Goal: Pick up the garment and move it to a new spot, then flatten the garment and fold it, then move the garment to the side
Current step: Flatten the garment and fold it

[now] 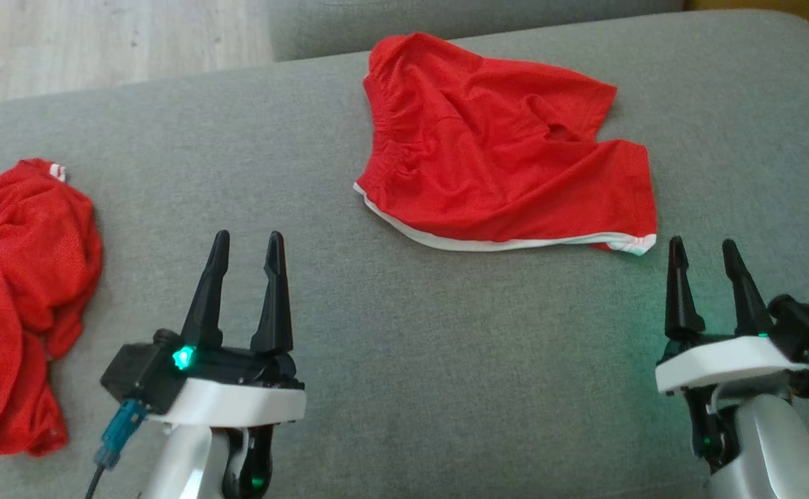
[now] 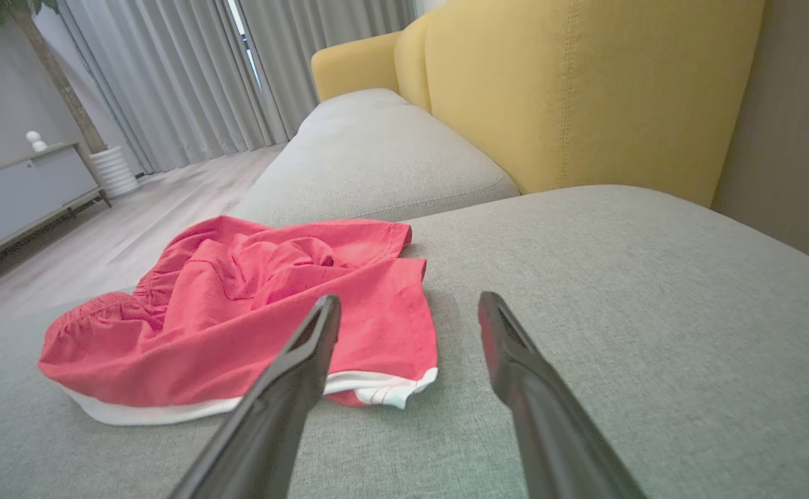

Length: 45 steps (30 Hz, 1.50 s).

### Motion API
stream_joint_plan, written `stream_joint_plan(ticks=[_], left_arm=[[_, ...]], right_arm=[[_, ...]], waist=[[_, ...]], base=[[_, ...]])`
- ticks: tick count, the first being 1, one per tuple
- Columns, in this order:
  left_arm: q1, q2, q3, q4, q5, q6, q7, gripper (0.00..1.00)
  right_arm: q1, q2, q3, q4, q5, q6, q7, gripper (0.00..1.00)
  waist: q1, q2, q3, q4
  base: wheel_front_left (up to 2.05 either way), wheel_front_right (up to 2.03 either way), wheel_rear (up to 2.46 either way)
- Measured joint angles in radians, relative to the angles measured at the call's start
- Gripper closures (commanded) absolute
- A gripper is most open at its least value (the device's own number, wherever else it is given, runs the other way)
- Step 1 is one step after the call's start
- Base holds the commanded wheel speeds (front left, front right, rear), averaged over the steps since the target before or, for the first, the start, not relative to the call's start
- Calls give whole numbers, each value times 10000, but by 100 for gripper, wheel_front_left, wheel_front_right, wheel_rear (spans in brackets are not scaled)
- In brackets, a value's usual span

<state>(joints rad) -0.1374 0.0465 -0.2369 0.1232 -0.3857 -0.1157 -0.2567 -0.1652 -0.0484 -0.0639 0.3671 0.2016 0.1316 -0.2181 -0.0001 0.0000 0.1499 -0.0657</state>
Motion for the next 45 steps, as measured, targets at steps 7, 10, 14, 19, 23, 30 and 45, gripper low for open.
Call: stream_joint_plan(ticks=[7, 10, 14, 19, 23, 30, 45], left_arm=[[-618, 31, -318, 798, 640, -84, 0, 0], [-1417, 190, -1003, 1605, 828, -92, 4, 0], [-2469, 445, -1747, 2573, 867, -157, 353, 0], [-4299, 779, -2483, 4161, 815, -163, 1047, 0], [-5362, 826, -2652, 5304, 755, -163, 1154, 0], [-6369, 863, -3104, 6798, 468, -165, 1126, 0], [-6962, 709, -4132, 8071, -474, -165, 650, 100]], right_arm=[[-408, 6, 121, -328, 144, 0, -19, 0], [-610, 6, 42, -435, 138, 0, -6, 0], [-749, 6, -31, -554, 138, 0, -2, 0], [-941, 8, 8, -627, 142, 0, -4, 0], [-1230, 8, 115, -677, 142, 0, -10, 0], [-1351, 8, 178, -675, 144, 0, -21, 0], [-1354, 8, 42, -372, 61, 0, -109, 0]], waist=[[1, 0, 515, -210], [2, 0, 829, -270], [2, 0, 1179, -321], [3, 0, 1737, -440], [3, 0, 2105, -579], [3, 0, 2482, -837], [1, 0, 2332, -860]], base=[[0, 0, 0], [0, 0, 0], [0, 0, 0], [0, 0, 0], [0, 0, 0], [0, 0, 0], [0, 0, 0]])
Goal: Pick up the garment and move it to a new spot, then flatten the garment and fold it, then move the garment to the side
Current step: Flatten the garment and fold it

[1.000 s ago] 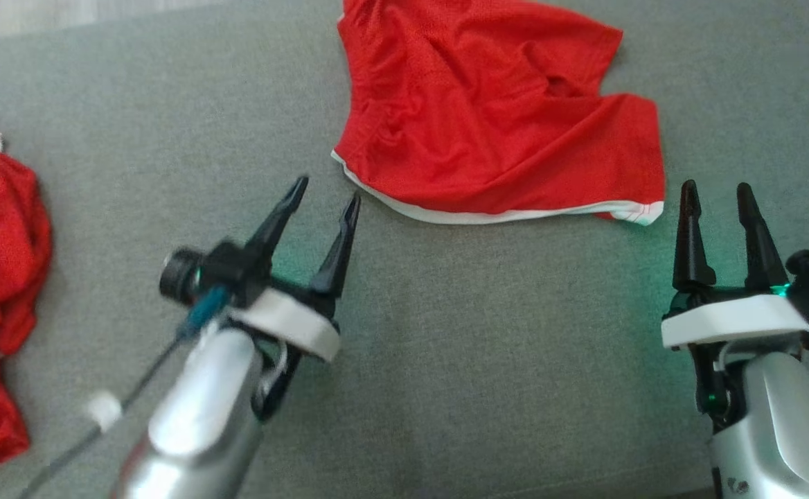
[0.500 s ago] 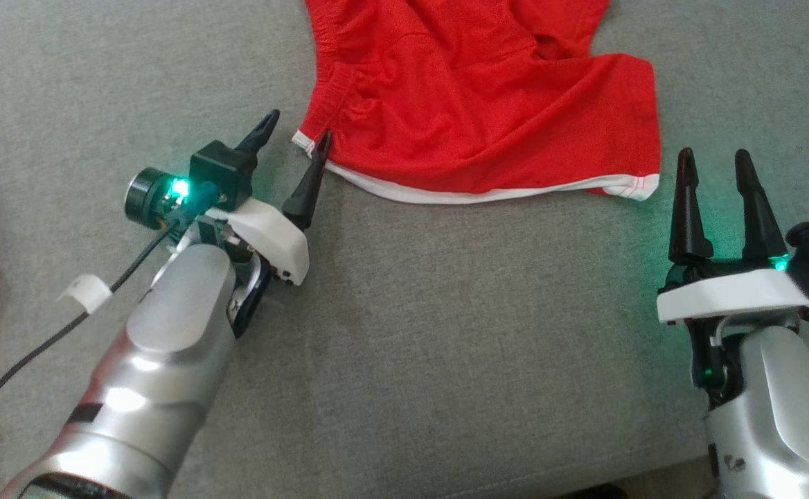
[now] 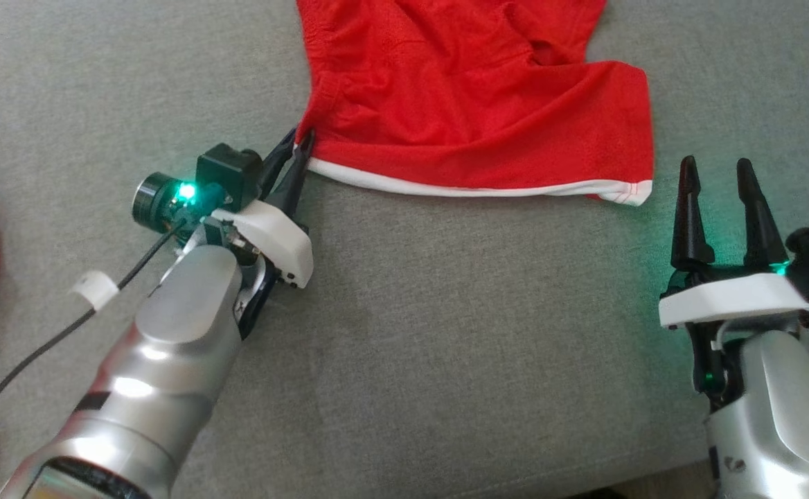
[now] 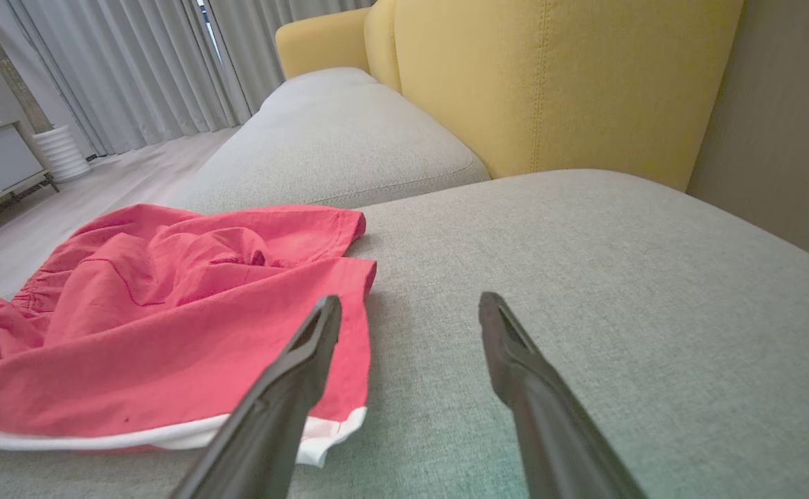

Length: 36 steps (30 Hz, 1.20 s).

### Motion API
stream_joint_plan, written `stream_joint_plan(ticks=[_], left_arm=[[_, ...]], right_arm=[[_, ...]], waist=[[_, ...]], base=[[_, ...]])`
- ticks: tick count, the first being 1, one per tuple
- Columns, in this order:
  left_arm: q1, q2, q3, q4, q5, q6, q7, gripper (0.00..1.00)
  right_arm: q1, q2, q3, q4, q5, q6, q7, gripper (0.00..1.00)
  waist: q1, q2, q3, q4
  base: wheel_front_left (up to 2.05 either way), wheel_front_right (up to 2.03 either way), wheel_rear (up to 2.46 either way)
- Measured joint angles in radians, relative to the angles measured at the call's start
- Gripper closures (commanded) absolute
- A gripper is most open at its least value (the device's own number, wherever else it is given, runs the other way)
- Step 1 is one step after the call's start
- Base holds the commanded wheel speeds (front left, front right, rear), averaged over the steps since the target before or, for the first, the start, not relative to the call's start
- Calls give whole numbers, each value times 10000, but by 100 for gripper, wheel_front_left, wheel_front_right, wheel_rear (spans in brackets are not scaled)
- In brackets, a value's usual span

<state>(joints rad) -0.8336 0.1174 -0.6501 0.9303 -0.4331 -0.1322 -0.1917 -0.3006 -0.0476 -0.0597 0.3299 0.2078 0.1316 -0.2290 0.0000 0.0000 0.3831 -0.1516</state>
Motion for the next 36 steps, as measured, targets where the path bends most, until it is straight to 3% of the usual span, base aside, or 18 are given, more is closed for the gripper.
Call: stream_joint_plan(ticks=[9, 14, 29, 30, 31, 32, 33, 36], left_arm=[[95, -242, 54, -431, -104, 46, -573, 100], [483, -353, 50, -756, -73, 127, -577, 100], [660, -345, 324, -1277, 38, 282, -579, 100], [667, -343, 332, -1279, 69, 282, -579, 100], [684, -343, 341, -1283, 119, 282, -579, 100], [711, -343, 345, -1287, 121, 282, -579, 100], [755, -343, 347, -1289, 121, 282, -579, 100], [906, -336, 364, -1285, 121, 280, -579, 100]], right_arm=[[-3, 0, -61, 934, 146, 0, 961, 0], [-89, 2, 500, 1398, 646, 0, 1348, 0], [-291, -2, 663, 2034, 832, 0, 1666, 0], [-314, -6, 740, 2040, 853, 0, 1670, 16], [-348, -8, 805, 2042, 920, 0, 1668, 59], [-372, -8, 878, 2040, 932, 0, 1664, 91], [-376, -6, 941, 2034, 932, 0, 1651, 100], [-372, -6, 1108, 1923, 826, 0, 1404, 100]], waist=[[-1, 0, -305, 482], [0, 0, -424, 709], [0, 0, -544, 783], [0, 0, -550, 780], [0, 0, -558, 776], [0, 0, -569, 772], [0, 0, -585, 770], [0, 0, -676, 767]], base=[[0, 0, 0], [0, 0, 0], [0, 0, 0], [0, 0, 0], [0, 0, 0], [0, 0, 0], [0, 0, 0], [0, 0, 0]])
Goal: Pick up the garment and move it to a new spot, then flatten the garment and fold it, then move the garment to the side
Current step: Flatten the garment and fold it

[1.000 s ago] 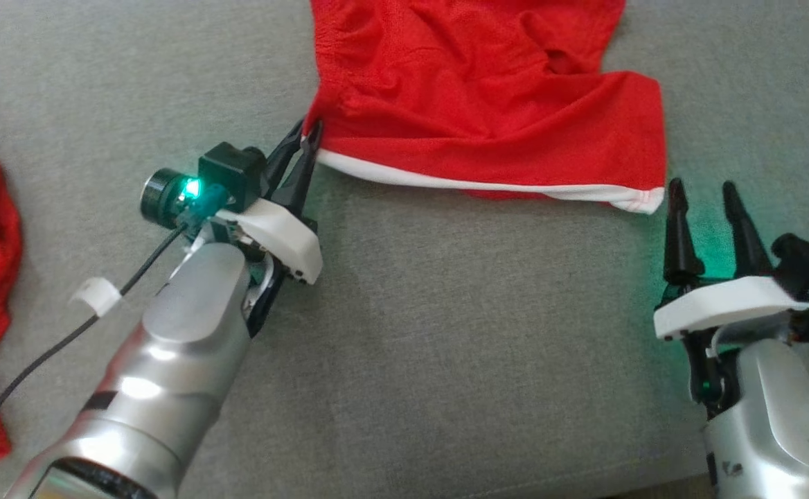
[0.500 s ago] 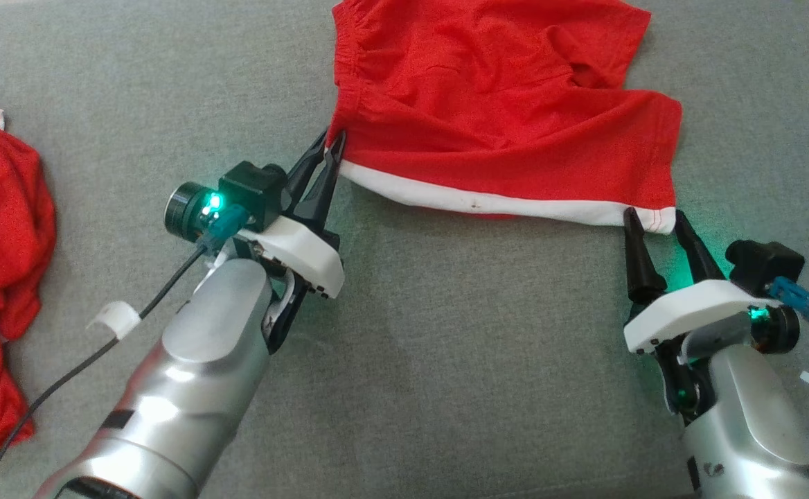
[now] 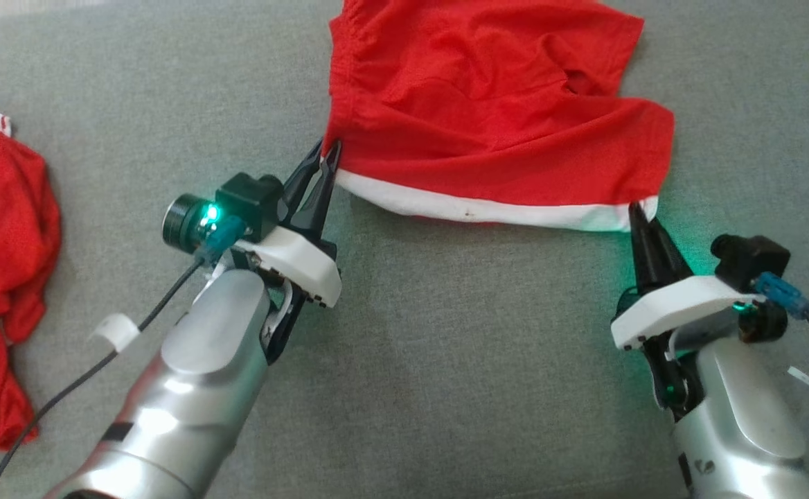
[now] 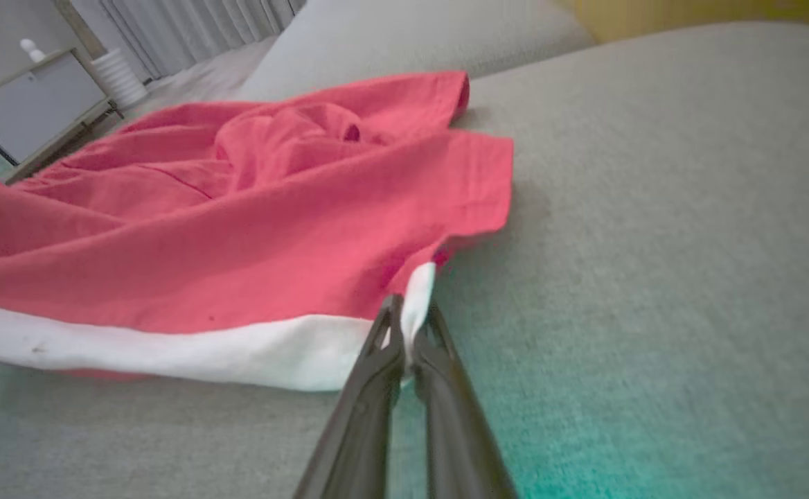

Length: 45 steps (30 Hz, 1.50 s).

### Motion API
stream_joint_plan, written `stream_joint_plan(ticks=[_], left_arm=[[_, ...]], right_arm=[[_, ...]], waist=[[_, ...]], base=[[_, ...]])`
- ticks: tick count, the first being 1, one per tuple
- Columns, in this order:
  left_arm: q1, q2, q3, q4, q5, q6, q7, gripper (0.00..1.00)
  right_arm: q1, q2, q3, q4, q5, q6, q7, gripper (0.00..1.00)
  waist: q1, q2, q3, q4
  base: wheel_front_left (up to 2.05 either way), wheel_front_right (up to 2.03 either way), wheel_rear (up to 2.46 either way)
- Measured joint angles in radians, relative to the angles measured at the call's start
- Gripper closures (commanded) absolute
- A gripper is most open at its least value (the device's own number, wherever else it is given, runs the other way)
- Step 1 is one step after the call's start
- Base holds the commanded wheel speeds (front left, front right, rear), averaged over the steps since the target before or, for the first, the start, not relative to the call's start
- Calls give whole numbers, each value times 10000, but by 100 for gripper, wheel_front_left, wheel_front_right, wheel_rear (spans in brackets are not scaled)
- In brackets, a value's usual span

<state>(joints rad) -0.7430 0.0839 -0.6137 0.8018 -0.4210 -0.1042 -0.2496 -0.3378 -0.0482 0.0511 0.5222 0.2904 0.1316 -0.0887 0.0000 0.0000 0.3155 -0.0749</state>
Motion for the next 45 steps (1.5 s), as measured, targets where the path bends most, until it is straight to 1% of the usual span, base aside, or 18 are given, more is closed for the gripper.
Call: stream_joint_plan(ticks=[5, 8, 12, 15, 19, 22, 24, 26, 28, 30, 33, 35, 37, 39, 42, 45], left_arm=[[407, 77, 360, -364, -2, 86, 0, 100], [765, 186, 587, -750, -2, 165, -12, 100], [1569, 305, 694, -1116, -15, 171, -27, 100], [2265, 360, 631, -1312, -121, 146, -23, 100], [2430, 669, 685, -1802, -272, 94, 217, 100], [1773, 876, 708, -2290, -372, 54, 817, 100], [857, 961, 767, -2552, -529, -21, 1453, 100], [-403, 1012, 966, -2625, -855, -107, 2253, 100], [-1894, 1285, 1028, -2556, -897, -165, 2924, 100], [-3394, 1580, 1287, -2286, -976, -194, 3486, 100], [-5417, 2017, 1668, -1695, -984, -194, 3977, 100], [-6603, 2138, 1908, -1220, -982, -196, 3965, 100], [-7782, 2102, 2153, -614, -982, -192, 3528, 100], [-8738, 2056, 2276, 0, -940, -192, 2978, 100], [-9528, 1960, 2288, 744, -765, -194, 2167, 100], [-9912, 1653, 2307, 1429, -784, -203, 1312, 100]], right_arm=[[15, -2, 104, -899, -581, 0, -564, 100], [94, -13, 138, -1503, -734, 0, -623, 100], [768, -125, 213, -2299, -930, 0, -608, 100], [1436, -222, 40, -2792, -1152, 0, -454, 100], [1534, -255, -125, -3413, -1275, 0, -8, 100], [782, -462, -104, -3753, -1436, 0, 598, 100], [-268, -784, -23, -3822, -1438, 0, 1127, 100], [-1704, -1066, 71, -3779, -1340, 0, 1705, 100], [-3454, -1317, 384, -3444, -1129, 0, 2169, 100], [-5344, -1394, 786, -2775, -903, 0, 2428, 100], [-8078, -1369, 1496, -1344, -878, 0, 2293, 100], [-9663, -1179, 1429, -261, -943, 0, 1891, 100], [-11006, -1041, 1292, 754, -1277, 0, 1214, 100], [-11916, -832, 1127, 1707, -1572, 0, 560, 100], [-12574, -518, 836, 2886, -1804, 0, -320, 100], [-12963, -453, 581, 3854, -2036, 0, -1022, 100]], waist=[[-1, 0, -354, 61], [-1, 0, -590, 148], [-1, 0, -930, 321], [-2, 0, -1122, 505], [-3, 0, -1164, 731], [0, 0, -909, 798], [0, 0, -651, 825], [1, 0, -332, 838], [2, 0, 49, 819], [3, 0, 477, 745], [4, 0, 1162, 523], [4, 0, 1610, 339], [5, 0, 2049, 153], [6, -1, 2388, -48], [2, 0, 2731, -348], [3, 0, 2994, -507]], base=[[0, 0, 0], [0, 0, 0], [0, 0, 0], [0, 0, 0], [0, 0, 0], [0, 0, 0], [0, 0, 0], [0, 0, 0], [0, 0, 0], [0, 0, 0], [0, 0, 0], [0, 0, 0], [0, 0, 0], [0, 0, 0], [0, 0, 0], [0, 0, 0]])
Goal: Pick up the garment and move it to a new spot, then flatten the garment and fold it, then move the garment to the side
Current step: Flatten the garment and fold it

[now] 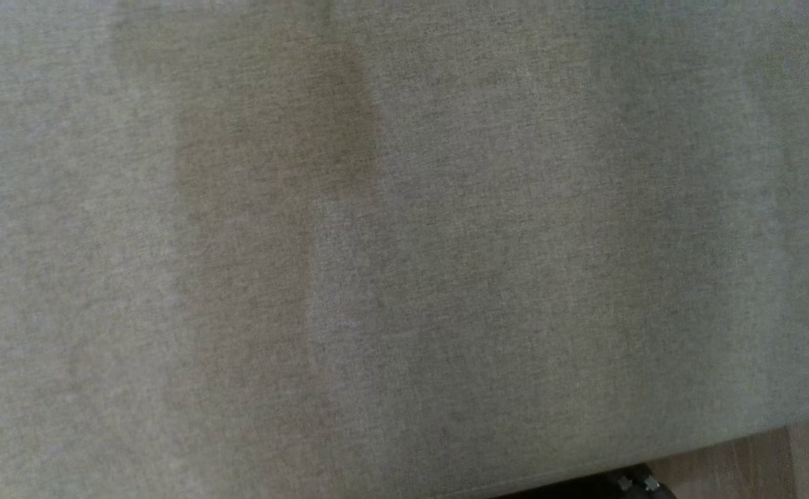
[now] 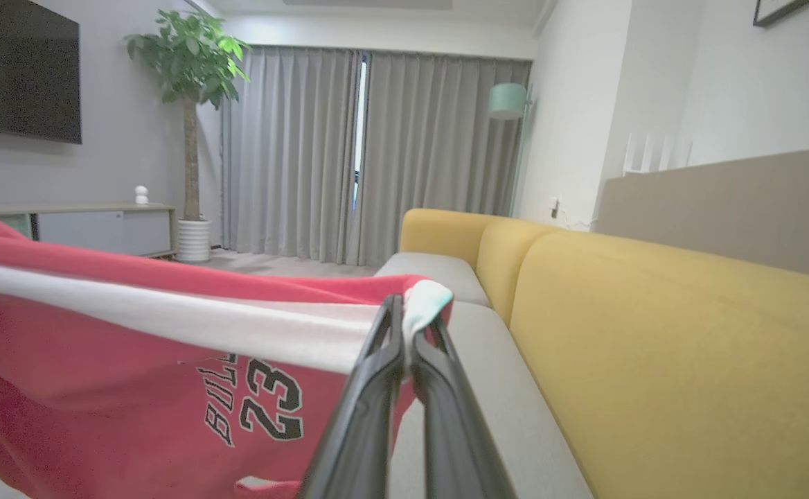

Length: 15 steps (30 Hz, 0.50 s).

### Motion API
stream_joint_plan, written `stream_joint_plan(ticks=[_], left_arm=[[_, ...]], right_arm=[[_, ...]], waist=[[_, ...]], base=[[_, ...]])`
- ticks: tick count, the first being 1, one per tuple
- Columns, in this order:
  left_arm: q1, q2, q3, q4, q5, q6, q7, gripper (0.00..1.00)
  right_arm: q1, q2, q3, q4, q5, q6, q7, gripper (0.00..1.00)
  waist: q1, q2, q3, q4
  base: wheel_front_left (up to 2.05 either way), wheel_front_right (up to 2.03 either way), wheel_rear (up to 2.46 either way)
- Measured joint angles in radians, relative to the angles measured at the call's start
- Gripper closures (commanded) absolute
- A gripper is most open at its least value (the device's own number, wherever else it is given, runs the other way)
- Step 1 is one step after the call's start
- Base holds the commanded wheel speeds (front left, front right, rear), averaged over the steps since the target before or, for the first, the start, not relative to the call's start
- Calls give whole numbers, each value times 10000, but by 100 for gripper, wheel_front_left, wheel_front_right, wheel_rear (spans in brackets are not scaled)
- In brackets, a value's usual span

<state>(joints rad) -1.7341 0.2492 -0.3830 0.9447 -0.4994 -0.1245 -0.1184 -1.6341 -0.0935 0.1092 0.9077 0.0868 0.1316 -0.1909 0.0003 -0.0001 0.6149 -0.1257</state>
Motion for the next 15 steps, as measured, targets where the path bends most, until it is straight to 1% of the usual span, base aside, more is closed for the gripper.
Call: stream_joint_plan(ticks=[3, 5, 6, 7, 8, 11, 15], left_arm=[[4, -391, -27, 623, -150, -42, -631, 100], [60, -583, -132, 867, -349, -77, -815, 100], [60, -583, -132, 867, -349, -77, -815, 100], [310, -731, -510, 863, -631, -77, -928, 100], [310, -731, -510, 863, -631, -77, -928, 100], [1425, -892, -1110, 859, -1252, -77, -953, 100], [3573, -825, -2203, 635, -2019, -77, -936, 100]], right_arm=[[-40, 8, -59, 834, -92, 0, -295, 100], [-14, 10, -65, 1267, -92, 0, -395, 100], [-14, 10, -65, 1267, -92, 0, -395, 100], [115, -44, 13, 1687, -92, 0, -403, 100], [115, -44, 13, 1687, -92, 0, -403, 100], [849, -178, 374, 2351, -84, 0, -479, 100], [2397, -382, 1227, 3198, 242, 0, -297, 100]], waist=[[0, 0, 122, 29], [-4, 0, 183, 129], [-4, 0, 183, 129], [-3, 0, 231, 270], [-3, 0, 231, 270], [-2, 0, 157, 487], [-3, 0, -254, 664]], base=[[0, 0, 0], [0, 0, 0], [0, 0, 0], [0, 0, 0], [0, 0, 0], [0, 0, 0], [0, 0, 0]])
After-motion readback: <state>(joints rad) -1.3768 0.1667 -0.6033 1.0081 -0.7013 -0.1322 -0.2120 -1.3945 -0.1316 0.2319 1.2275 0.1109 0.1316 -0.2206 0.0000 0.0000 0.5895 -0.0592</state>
